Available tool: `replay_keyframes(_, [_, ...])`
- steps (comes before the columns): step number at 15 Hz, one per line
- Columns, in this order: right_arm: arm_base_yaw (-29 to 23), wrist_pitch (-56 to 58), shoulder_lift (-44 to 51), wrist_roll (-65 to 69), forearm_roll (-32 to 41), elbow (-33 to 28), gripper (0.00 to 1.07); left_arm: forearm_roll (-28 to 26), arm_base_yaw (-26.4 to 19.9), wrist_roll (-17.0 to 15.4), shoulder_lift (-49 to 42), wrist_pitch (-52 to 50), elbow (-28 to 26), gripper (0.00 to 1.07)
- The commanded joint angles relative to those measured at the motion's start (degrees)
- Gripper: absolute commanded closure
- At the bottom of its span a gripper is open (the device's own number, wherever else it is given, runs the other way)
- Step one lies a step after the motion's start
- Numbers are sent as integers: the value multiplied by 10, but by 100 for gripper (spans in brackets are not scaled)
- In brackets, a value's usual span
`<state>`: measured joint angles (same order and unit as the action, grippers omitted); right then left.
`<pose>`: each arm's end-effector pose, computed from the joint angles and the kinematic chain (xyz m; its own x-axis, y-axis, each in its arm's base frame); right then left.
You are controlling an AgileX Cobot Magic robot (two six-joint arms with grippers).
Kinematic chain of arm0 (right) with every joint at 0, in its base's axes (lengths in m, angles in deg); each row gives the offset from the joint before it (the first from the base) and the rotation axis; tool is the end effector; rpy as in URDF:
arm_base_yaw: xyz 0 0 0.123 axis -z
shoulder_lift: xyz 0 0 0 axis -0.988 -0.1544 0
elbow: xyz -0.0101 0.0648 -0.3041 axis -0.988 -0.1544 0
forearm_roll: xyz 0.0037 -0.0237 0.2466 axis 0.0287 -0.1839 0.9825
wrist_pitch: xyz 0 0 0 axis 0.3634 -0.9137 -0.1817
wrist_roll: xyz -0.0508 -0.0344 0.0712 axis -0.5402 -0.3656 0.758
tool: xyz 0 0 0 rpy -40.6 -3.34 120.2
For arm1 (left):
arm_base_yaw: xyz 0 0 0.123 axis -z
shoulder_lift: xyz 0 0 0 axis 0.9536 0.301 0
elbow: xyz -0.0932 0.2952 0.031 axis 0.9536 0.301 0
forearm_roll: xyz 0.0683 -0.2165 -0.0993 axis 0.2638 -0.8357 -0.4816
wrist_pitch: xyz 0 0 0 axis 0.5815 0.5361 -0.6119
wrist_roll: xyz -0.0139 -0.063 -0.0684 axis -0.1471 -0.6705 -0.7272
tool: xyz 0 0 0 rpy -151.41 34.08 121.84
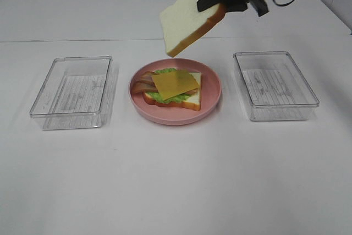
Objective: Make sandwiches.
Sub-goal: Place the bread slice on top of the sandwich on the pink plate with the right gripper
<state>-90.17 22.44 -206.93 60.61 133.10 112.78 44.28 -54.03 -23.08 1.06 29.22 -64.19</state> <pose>0.4581 0.1409 0.2663 -0.9506 0.0702 -0.3022 -0.1880 0.6448 0.7409 -0.0304 0.0101 0.2787 -0.3619 0.2071 -0.9089 0.3472 0.9348 0.0747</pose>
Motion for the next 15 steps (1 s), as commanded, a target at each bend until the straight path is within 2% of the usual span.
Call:
replay_keyframes(1, [-23,-9,-45,-15,40,1,107,0,-1,1,-12,2,2,20])
replay_keyframes(6, [-28,-11,-105,-20,100,1,107,0,-1,1,-12,2,2,20])
replay_keyframes(10, [-28,-29,-136,-23,121,1,107,0,-1,1,-12,2,2,20])
replay_keyframes(15, [-26,-68,-146,12,66,1,107,0,-1,1,-12,2,2,20])
